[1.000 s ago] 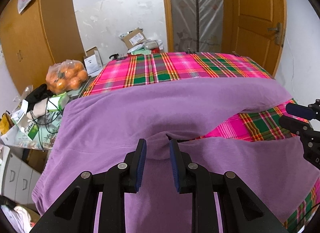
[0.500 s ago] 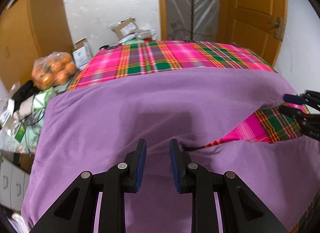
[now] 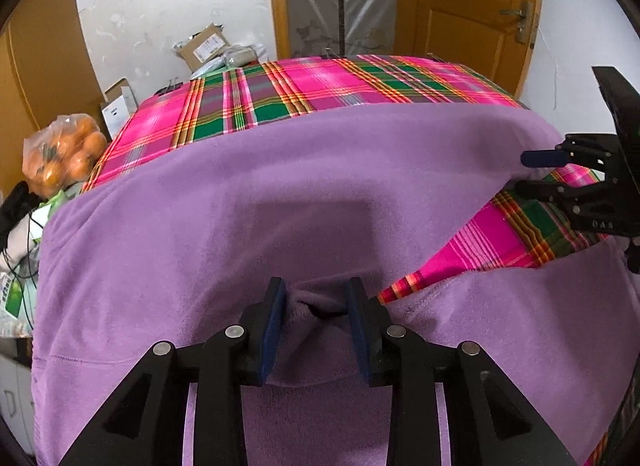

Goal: Fold clothes

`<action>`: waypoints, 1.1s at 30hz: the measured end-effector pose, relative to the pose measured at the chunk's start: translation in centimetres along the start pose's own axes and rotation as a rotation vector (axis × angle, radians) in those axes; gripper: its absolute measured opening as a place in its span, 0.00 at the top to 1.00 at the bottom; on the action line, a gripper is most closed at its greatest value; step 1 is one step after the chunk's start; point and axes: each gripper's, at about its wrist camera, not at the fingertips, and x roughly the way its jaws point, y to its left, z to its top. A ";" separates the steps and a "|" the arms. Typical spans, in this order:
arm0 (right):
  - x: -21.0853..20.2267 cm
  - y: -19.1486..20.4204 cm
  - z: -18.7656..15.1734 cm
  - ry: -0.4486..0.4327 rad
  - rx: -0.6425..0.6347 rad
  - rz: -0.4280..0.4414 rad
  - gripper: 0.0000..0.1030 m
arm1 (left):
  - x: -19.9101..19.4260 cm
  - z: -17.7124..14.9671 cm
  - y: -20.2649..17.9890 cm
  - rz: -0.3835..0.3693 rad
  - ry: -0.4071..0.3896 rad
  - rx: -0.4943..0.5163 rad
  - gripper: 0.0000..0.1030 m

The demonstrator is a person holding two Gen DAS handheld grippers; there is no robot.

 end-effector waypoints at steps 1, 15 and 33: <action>0.0 0.0 0.0 0.002 -0.004 0.005 0.84 | -0.1 0.0 0.0 0.006 -0.004 0.003 0.86; -2.7 1.0 -2.3 0.023 -0.028 0.081 0.84 | -3.6 -1.9 3.2 -0.064 -0.112 -0.096 0.94; -8.9 -22.6 -15.5 -0.113 1.078 -0.144 0.60 | -6.3 -0.6 2.7 -0.101 -0.178 -0.218 0.90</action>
